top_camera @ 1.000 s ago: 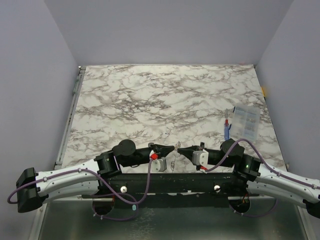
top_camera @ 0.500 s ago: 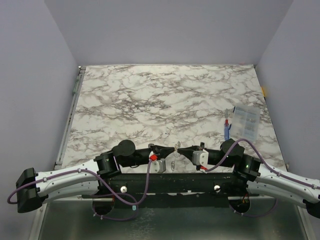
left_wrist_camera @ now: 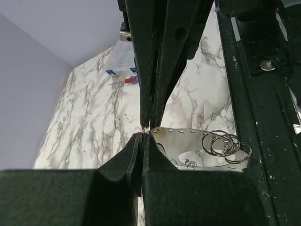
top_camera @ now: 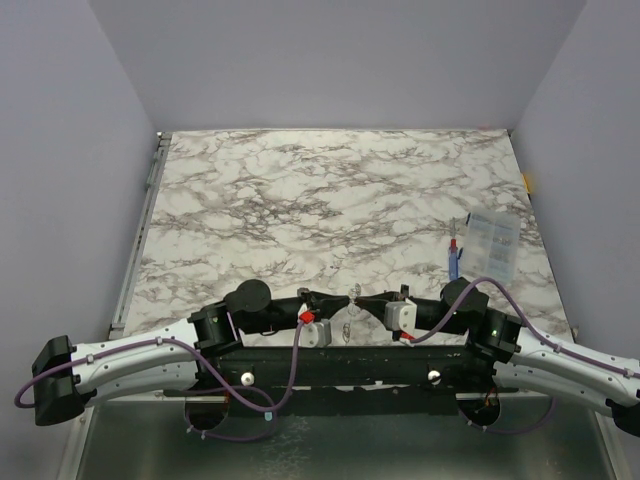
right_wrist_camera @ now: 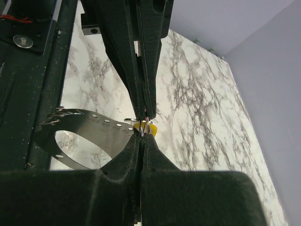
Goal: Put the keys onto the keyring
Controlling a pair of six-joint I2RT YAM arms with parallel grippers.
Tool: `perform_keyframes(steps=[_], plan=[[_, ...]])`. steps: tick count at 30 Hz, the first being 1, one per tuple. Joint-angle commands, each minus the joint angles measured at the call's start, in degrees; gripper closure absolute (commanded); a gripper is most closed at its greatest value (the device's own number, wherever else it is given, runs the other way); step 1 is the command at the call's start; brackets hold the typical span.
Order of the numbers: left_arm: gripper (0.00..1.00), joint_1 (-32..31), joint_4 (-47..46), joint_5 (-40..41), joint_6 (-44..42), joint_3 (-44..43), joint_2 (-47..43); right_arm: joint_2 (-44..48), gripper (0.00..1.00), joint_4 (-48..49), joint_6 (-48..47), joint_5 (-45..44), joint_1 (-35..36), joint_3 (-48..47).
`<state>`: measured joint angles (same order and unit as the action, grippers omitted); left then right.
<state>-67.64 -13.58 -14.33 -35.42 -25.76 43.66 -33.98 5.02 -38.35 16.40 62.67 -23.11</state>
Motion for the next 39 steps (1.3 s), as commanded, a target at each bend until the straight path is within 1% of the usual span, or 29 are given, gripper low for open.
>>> perform_keyframes(steps=[1, 13, 32, 39], plan=[[1.0, -0.39, 0.05, -3.37, -1.19, -0.17, 0.72, 0.05, 0.99, 2.28, 0.8, 0.26, 0.34, 0.53], [1.0, -0.38, 0.62, -4.59, -2.27, 0.25, -0.14, -0.74, 0.99, 1.93, 0.92, 0.47, 0.34, 0.44], [1.0, -0.57, 6.1, -6.45, -6.21, -0.12, -1.03, 0.52, 1.0, 1.49, 0.63, -0.22, 0.35, 0.35], [1.0, -0.65, 6.02, -5.48, -6.6, -0.13, -0.92, 0.46, 0.99, 1.89, 0.64, -0.18, 0.35, 0.44]])
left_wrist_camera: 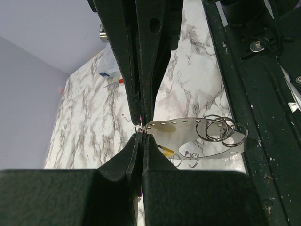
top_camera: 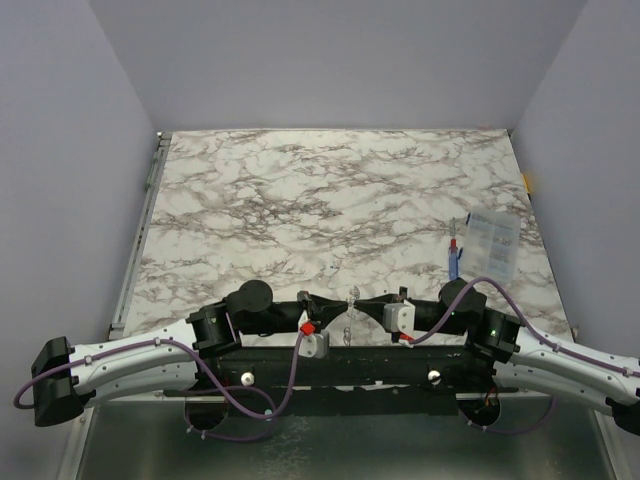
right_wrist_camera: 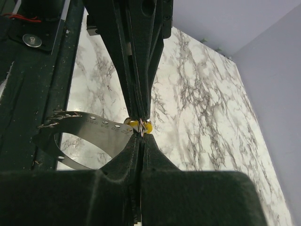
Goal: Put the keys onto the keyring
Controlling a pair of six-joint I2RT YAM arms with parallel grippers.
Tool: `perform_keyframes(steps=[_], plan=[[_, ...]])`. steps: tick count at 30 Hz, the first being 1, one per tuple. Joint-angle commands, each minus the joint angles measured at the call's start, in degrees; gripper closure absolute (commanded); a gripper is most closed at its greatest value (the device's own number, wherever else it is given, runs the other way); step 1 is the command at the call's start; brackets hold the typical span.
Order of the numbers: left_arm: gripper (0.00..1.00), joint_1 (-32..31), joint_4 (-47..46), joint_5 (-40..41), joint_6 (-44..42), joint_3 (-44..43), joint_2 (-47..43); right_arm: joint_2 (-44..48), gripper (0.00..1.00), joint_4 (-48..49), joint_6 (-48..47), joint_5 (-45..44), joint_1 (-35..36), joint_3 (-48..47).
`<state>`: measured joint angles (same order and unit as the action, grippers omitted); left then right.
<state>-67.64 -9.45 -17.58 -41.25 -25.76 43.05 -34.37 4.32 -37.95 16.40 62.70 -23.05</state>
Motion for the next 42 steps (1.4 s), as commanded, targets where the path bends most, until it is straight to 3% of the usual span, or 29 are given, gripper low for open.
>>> perform_keyframes(steps=[1, 12, 19, 24, 32, 42], plan=[[1.0, -0.69, 1.92, -1.87, -0.72, 0.03, -0.26, 0.96, 0.99, 2.62, 0.25, -0.24, 0.32, 0.37], [1.0, -0.65, 2.16, 0.01, 0.09, -0.08, -0.64, 1.08, 1.0, 2.36, -0.17, -0.09, 0.32, 0.36], [0.67, -0.65, 2.15, 1.93, 0.33, 0.48, -1.46, 1.37, 0.99, 2.32, -0.28, -0.12, 0.33, 0.37], [0.56, -0.63, 1.97, 2.75, 0.91, 0.71, -1.79, 1.5, 0.99, 2.36, -0.45, 0.06, 0.36, 0.37], [0.52, -0.57, -2.84, 8.07, 7.28, 1.22, -0.04, 2.16, 0.99, 2.14, -0.67, 0.59, 0.32, 0.28], [0.56, -0.33, -8.67, 10.77, 11.45, 1.98, 2.46, 3.49, 0.99, 3.43, -0.86, 1.83, 0.32, 0.53]])
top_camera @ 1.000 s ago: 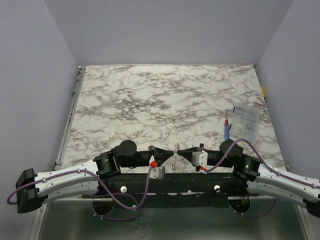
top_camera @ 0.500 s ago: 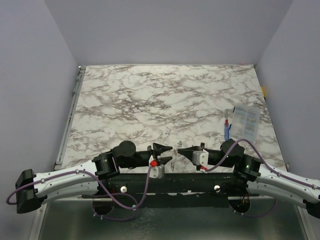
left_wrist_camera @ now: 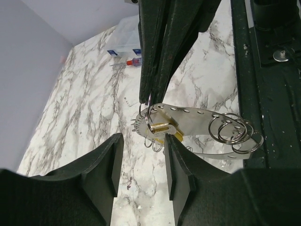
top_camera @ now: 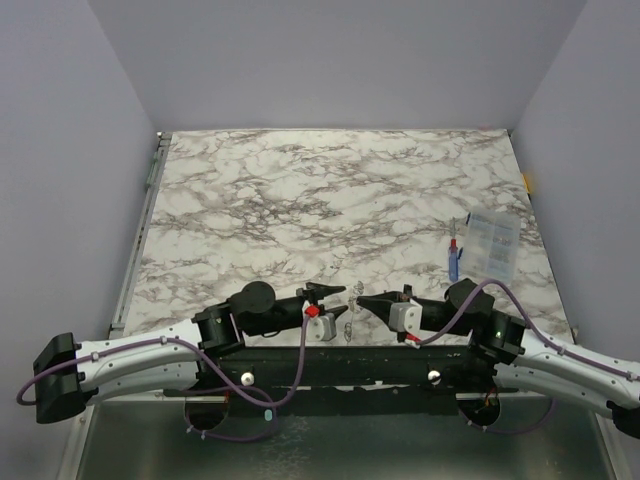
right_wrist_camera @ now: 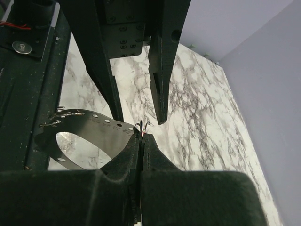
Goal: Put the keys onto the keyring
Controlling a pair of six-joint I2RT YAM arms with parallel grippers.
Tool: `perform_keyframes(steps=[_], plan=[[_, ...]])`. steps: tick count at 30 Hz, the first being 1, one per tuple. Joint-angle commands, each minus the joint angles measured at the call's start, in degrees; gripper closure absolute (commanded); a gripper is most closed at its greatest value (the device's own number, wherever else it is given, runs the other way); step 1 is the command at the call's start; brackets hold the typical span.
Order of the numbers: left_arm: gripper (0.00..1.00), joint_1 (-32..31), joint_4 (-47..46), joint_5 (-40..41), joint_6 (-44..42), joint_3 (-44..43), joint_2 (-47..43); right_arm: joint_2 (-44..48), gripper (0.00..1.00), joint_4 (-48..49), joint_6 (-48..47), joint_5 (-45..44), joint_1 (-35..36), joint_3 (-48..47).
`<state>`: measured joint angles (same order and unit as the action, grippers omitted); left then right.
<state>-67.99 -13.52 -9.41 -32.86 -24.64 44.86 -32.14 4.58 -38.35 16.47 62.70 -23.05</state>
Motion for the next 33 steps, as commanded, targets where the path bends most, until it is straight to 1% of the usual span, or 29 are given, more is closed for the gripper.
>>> perform_keyframes(steps=[1, 5, 8, 21, 25, 29, 33], plan=[[0.57, 0.09, -5.35, 2.7, 3.26, 1.03, 0.78, 1.33, 0.99, 3.3, -0.47, 1.93, 0.36, 0.55], [0.61, 0.39, -8.17, 2.76, 4.19, 1.51, 1.18, 1.64, 0.99, 3.59, -0.23, 2.83, 0.32, 0.72], [0.62, 0.58, -9.11, 1.89, 4.21, 1.68, 1.19, 1.83, 0.99, 3.89, -0.12, 3.13, 0.32, 0.81], [0.62, 0.68, -9.68, -7.55, 2.87, 2.78, 0.14, 1.91, 0.99, 5.22, 0.27, 3.38, 0.34, 1.07], [0.62, 0.68, -10.92, -8.03, 3.59, 2.91, 0.38, 1.58, 0.99, 5.18, 0.38, 3.64, 0.35, 1.0], [0.64, 0.68, -13.7, -7.7, 4.41, 3.34, 0.48, 1.42, 0.99, 5.33, 0.54, 4.02, 0.32, 0.9], [0.66, 0.74, -14.52, -7.33, 4.87, 3.38, 1.19, 1.46, 0.99, 5.68, 0.72, 4.4, 0.32, 0.9]])
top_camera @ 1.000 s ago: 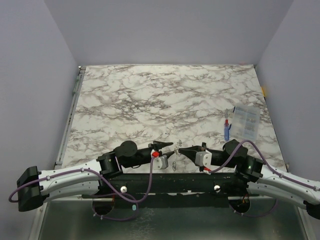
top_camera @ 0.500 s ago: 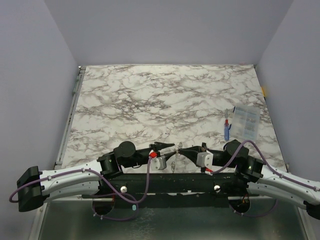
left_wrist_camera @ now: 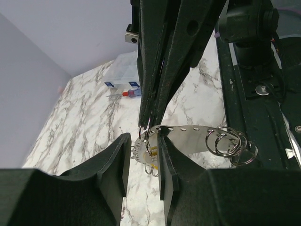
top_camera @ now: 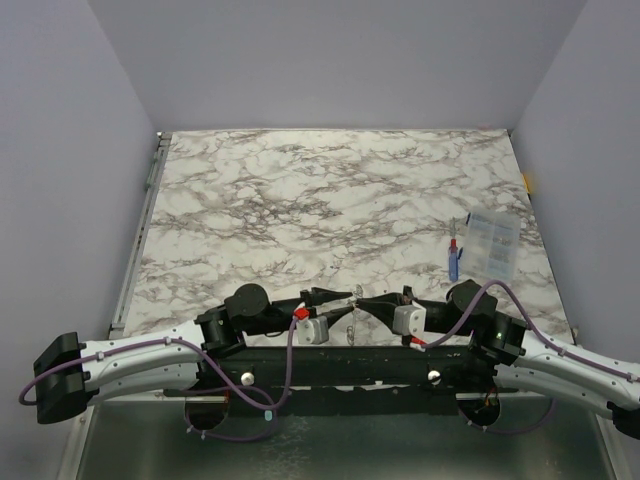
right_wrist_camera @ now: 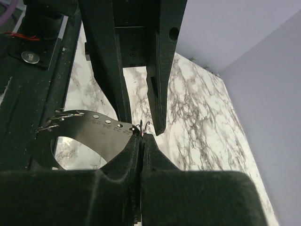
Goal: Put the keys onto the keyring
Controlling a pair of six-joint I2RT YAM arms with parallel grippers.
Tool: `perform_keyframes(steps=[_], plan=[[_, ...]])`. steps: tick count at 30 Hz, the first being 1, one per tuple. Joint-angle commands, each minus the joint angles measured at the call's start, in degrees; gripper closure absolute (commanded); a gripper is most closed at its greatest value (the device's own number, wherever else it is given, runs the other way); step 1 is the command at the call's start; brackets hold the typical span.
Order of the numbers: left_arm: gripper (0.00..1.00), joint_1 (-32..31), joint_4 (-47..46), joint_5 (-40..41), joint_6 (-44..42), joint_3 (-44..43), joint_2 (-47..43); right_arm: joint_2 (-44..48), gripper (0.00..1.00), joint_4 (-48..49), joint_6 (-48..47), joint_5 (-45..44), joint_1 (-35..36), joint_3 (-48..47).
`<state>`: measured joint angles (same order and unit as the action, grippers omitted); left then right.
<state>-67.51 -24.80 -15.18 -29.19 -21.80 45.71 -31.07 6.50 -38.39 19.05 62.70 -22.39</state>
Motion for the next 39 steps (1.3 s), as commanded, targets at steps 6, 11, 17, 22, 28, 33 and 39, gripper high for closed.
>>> perform_keyframes(steps=[6, 11, 17, 22, 28, 33, 39], plan=[[0.67, 0.19, -3.24, -0.81, 1.66, 0.21, 2.13, 0.95, 0.99, 3.96, 0.86, 1.57, 0.32, 0.41], [0.66, 0.19, -3.24, 0.26, 1.92, -0.16, 2.88, 1.36, 0.99, 4.21, 1.08, 1.76, 0.32, 0.42], [0.66, 0.2, -3.26, 1.99, 2.51, -0.43, 3.33, 1.49, 0.99, 4.3, 1.21, 2.27, 0.32, 0.41], [0.74, 0.33, -3.33, 1.56, 2.28, -0.43, 3.54, 1.46, 0.99, 4.64, 1.55, 3.16, 0.32, 0.33], [0.82, 0.31, -3.33, 1.52, 2.38, -0.52, 3.72, 1.44, 0.99, 4.91, 1.96, 4.21, 0.37, 0.24], [0.87, 0.31, -3.33, 1.64, 2.36, -0.52, 3.77, 1.82, 0.99, 5.25, 2.42, 5.29, 0.32, 0.24], [1.0, 0.29, -3.28, 1.65, 2.03, -0.53, 3.37, 1.64, 1.0, 5.1, 2.71, 6.0, 0.32, 0.24]])
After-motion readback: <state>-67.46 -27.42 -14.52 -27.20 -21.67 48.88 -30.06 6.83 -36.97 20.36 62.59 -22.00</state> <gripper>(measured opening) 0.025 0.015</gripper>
